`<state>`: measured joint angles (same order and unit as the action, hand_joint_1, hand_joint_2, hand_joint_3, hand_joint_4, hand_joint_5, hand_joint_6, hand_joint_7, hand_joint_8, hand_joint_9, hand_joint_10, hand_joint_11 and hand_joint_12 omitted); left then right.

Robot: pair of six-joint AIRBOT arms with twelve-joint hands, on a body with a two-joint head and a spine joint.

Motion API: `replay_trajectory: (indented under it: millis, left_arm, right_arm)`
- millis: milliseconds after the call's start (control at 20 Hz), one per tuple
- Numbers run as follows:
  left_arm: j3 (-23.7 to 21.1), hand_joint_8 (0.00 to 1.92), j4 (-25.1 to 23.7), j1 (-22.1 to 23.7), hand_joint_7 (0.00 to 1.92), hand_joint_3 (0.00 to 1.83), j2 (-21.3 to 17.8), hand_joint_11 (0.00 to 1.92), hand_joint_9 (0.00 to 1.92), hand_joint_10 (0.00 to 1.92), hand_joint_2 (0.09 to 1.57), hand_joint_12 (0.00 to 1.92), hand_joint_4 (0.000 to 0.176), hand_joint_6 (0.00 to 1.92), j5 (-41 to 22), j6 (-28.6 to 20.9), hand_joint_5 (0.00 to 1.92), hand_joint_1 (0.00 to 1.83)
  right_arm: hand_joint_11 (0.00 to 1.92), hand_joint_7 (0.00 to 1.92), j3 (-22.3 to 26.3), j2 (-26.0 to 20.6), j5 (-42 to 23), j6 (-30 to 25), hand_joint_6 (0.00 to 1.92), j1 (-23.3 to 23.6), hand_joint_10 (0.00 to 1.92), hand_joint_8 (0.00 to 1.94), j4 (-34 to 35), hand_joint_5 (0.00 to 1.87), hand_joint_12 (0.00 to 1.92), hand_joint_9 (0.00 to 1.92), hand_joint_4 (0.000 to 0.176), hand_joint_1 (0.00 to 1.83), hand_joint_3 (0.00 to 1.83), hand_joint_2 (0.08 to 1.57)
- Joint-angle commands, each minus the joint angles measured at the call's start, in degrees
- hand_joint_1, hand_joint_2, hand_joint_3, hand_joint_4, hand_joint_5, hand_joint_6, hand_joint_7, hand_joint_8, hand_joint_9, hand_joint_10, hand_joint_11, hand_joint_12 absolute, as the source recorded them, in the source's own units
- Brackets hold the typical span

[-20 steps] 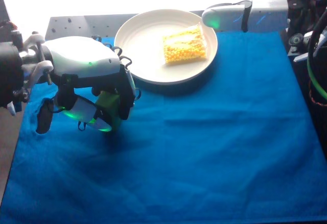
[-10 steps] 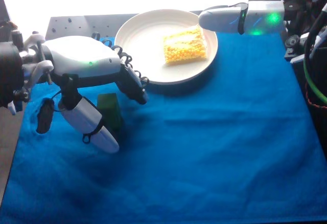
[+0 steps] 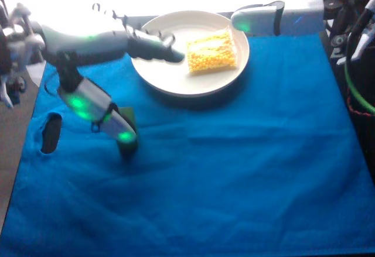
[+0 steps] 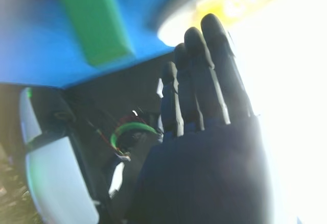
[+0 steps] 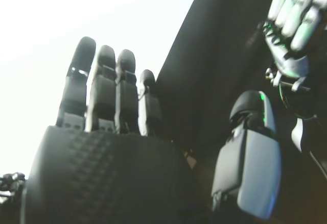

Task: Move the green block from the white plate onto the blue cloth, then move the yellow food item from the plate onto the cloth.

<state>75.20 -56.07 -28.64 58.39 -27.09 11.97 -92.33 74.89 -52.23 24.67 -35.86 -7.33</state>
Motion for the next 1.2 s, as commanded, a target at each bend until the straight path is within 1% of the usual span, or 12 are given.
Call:
replay_trajectory:
  millis: [0, 100, 150, 200, 250, 350, 400, 550, 700, 800, 1000, 1150]
  left_arm:
    - [0.31, 0.00, 3.07, 1.15, 0.37, 0.01, 0.12, 0.21, 0.47, 0.00, 0.69, 0.89, 0.114, 0.00, -2.73, 0.89, 0.23, 0.70]
    - [0.90, 0.00, 6.16, 2.49, 0.30, 0.00, 0.08, 0.18, 0.39, 0.00, 0.70, 0.68, 0.148, 0.00, -1.49, 4.68, 0.17, 0.72]
    - [1.47, 0.00, 10.03, 3.46, 0.26, 0.00, 0.22, 0.15, 0.36, 0.00, 0.69, 0.64, 0.149, 0.00, 0.08, 9.23, 0.15, 0.77]
    - [1.57, 0.00, 11.64, 3.51, 0.25, 0.00, 0.23, 0.12, 0.33, 0.00, 0.72, 0.67, 0.139, 0.00, 0.52, 10.85, 0.14, 0.79]
    - [2.05, 0.00, 15.88, 3.53, 0.21, 0.01, 0.24, 0.05, 0.26, 0.00, 0.76, 0.65, 0.161, 0.00, 1.37, 15.12, 0.10, 0.81]
    - [3.63, 0.00, 20.09, 3.79, 0.13, 0.00, 0.74, 0.00, 0.16, 0.00, 0.78, 0.51, 0.175, 0.00, 2.29, 18.06, 0.02, 0.82]
    - [4.83, 0.00, 20.52, 4.59, 0.13, 0.00, 1.44, 0.00, 0.14, 0.00, 0.76, 0.49, 0.176, 0.00, 3.37, 18.06, 0.00, 0.80]
    - [6.68, 0.00, 20.49, 6.24, 0.10, 0.00, 2.70, 0.00, 0.10, 0.00, 0.80, 0.42, 0.176, 0.00, 5.54, 18.39, 0.00, 0.75]
    - [7.84, 0.00, 19.42, 8.60, 0.07, 0.00, 3.96, 0.00, 0.06, 0.00, 0.78, 0.35, 0.176, 0.00, 7.64, 18.97, 0.00, 0.69]
    - [8.29, 0.00, 18.65, 9.86, 0.07, 0.00, 4.49, 0.00, 0.08, 0.00, 0.78, 0.41, 0.176, 0.00, 8.82, 18.98, 0.00, 0.65]
    - [8.99, 0.00, 18.68, 10.93, 0.08, 0.00, 4.97, 0.00, 0.11, 0.01, 0.76, 0.51, 0.176, 0.00, 9.61, 18.97, 0.00, 0.60]
    - [9.22, 0.00, 18.60, 12.57, 0.05, 0.00, 5.04, 0.00, 0.09, 0.00, 0.75, 0.32, 0.176, 0.00, 10.63, 18.98, 0.00, 0.66]
  right_arm:
    - [0.02, 0.29, -0.38, 0.39, -4.97, -0.27, 0.00, 1.01, 0.00, 0.00, 0.66, 0.17, 0.96, 0.30, 0.084, 0.39, 0.00, 0.83]
    - [0.00, 0.23, -1.41, 1.00, -4.05, -0.27, 0.00, 1.05, 0.00, 0.00, 0.11, 0.17, 0.96, 0.27, 0.090, 0.42, 0.00, 0.81]
    - [0.00, 0.22, -2.43, 1.76, -2.51, -0.27, 0.00, 1.56, 0.00, 0.00, -0.96, 0.18, 1.02, 0.28, 0.090, 0.45, 0.00, 0.81]
    - [0.00, 0.19, -2.64, 1.94, -1.82, -0.27, 0.00, 2.06, 0.00, 0.00, -1.48, 0.17, 1.03, 0.26, 0.082, 0.47, 0.00, 0.80]
    - [0.00, 0.13, -3.60, 2.85, 0.75, -0.27, 0.00, 3.79, 0.00, 0.00, -3.94, 0.14, 1.12, 0.15, 0.047, 0.38, 0.00, 0.81]
    - [0.00, 0.07, -4.76, 3.91, 4.32, -0.27, 0.00, 6.57, 0.01, 0.00, -8.29, 0.10, 1.02, 0.10, 0.044, 0.47, 0.00, 0.84]
    - [0.00, 0.21, -5.51, 4.57, 5.79, -0.27, 0.00, 7.36, 0.05, 0.01, -10.14, 0.10, 1.28, 0.28, 0.022, 0.50, 0.00, 0.85]
    - [0.00, 0.18, -9.14, 7.18, 8.62, -0.27, 0.00, 7.82, 0.00, 0.00, -16.05, 0.13, 0.90, 0.20, 0.036, 0.56, 0.00, 0.88]
    - [0.00, 0.35, -10.55, 8.48, 11.98, -0.27, 0.00, 8.81, 0.04, 0.01, -21.14, 0.15, 1.33, 0.37, 0.000, 0.44, 0.00, 0.85]
    - [0.00, 0.38, -11.46, 9.14, 12.65, -0.27, 0.00, 8.82, 0.04, 0.01, -22.08, 0.15, 1.34, 0.42, 0.000, 0.60, 0.00, 0.84]
    - [0.00, 0.33, -15.34, 11.65, 14.11, -0.27, 0.00, 8.82, 0.02, 0.01, -26.71, 0.14, 1.37, 0.42, 0.012, 0.54, 0.00, 0.81]
    - [0.11, 0.37, -16.37, 12.32, 15.39, -0.27, 0.00, 8.82, 0.03, 0.01, -27.20, 0.16, 1.47, 0.50, 0.015, 0.60, 0.00, 0.88]
